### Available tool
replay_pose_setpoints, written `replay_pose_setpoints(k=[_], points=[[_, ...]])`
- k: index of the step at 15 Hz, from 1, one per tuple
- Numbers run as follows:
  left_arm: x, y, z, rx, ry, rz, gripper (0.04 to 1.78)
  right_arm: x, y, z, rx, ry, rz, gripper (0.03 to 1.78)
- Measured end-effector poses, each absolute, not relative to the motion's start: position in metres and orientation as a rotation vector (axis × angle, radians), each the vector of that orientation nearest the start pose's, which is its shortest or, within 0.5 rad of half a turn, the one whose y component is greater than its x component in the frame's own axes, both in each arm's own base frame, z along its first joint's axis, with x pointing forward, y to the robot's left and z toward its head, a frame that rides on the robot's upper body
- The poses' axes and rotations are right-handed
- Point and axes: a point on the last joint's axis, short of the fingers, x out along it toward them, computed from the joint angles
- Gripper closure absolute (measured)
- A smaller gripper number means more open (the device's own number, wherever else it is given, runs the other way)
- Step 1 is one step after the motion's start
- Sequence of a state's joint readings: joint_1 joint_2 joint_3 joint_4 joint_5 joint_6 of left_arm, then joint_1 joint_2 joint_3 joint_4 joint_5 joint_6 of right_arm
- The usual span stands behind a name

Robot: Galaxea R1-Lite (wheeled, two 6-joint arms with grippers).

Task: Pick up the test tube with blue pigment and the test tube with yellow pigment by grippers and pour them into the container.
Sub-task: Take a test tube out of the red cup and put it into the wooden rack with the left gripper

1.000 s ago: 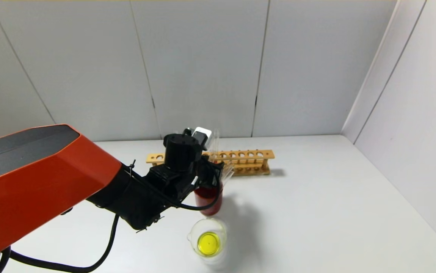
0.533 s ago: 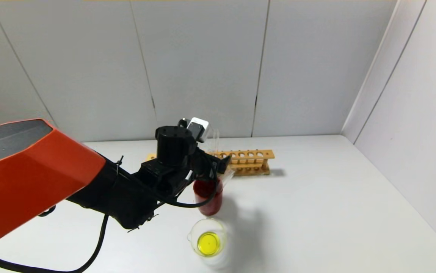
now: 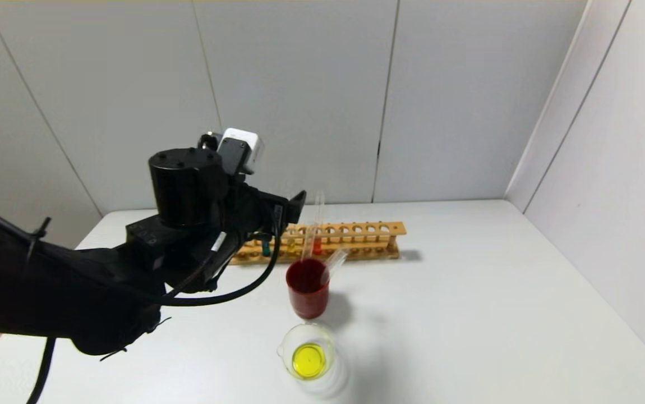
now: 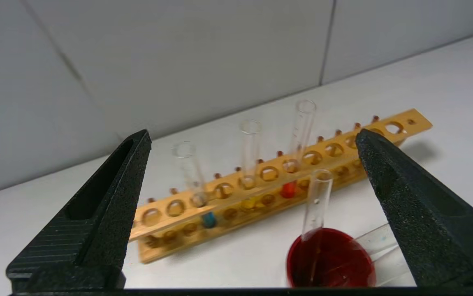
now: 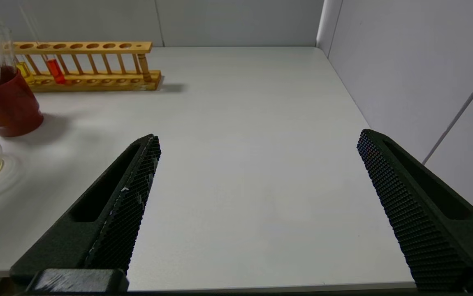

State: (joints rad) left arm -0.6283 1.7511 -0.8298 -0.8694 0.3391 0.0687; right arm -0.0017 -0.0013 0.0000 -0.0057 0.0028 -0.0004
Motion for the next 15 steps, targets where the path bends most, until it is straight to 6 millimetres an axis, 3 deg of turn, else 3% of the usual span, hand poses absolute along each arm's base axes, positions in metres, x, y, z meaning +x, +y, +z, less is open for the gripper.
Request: replay_pose_setpoints(k=[3, 9, 15], points=[[0.231, -0.158, 0.207, 0.122, 0.011, -0.268, 0.07, -0.023, 0.000, 0.076, -0.001, -0.007, 0.001, 0.06], [0.167, -0.108, 0.208, 0.119, -0.011, -0.123, 0.07, -0.023, 0.000, 0.076, -0.001, -0.007, 0.001, 0.06], [0.134, -0.084, 0.203, 0.097, -0.027, -0.091, 0.07, -0.023, 0.000, 0.076, 0.000, -0.007, 0.001, 0.06]])
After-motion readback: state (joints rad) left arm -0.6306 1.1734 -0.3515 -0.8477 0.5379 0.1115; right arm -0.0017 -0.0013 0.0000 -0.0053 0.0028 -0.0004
